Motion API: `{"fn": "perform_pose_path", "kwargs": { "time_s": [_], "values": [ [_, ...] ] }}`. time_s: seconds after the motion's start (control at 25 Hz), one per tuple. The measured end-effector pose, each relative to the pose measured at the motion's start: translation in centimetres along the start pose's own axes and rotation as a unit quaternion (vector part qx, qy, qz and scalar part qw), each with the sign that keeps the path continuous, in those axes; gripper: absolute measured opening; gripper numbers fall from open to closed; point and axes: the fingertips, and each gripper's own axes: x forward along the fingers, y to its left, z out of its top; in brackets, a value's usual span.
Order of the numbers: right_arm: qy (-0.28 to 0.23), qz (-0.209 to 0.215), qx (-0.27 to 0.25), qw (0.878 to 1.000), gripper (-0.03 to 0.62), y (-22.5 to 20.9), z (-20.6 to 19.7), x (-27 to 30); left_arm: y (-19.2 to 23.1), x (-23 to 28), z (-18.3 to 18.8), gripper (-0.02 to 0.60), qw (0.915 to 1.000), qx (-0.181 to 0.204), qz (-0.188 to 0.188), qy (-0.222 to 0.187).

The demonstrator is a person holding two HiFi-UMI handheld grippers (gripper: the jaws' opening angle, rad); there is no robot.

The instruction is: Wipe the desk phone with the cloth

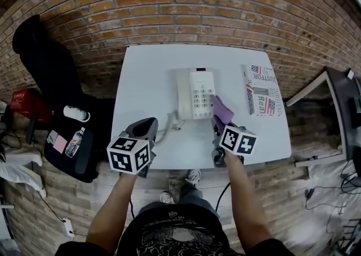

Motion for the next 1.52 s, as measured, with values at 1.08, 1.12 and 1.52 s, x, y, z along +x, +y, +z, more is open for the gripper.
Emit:
{"fn": "perform_pose_path", "kwargs": {
  "time_s": [1.08, 1.12, 1.52],
  "values": [
    [-0.047, 0.044, 0.058, 0.996, 0.044, 10.1, -4.5, 1.7, 4.7, -7.0, -4.0, 0.005, 0.9998, -0.004, 0.014, 0.015],
    [-0.048, 0.046, 0.057, 0.996, 0.044, 10.4, -4.7, 1.8, 4.9, -7.1, -4.1, 0.005, 0.9998, -0.004, 0.015, 0.015],
    [-0.034, 0.047, 0.011, 0.998, 0.044, 10.9, -4.6, 0.6, 4.7, -6.9, -3.4, 0.005, 0.9999, -0.01, 0.011, 0.003]
  ]
}}
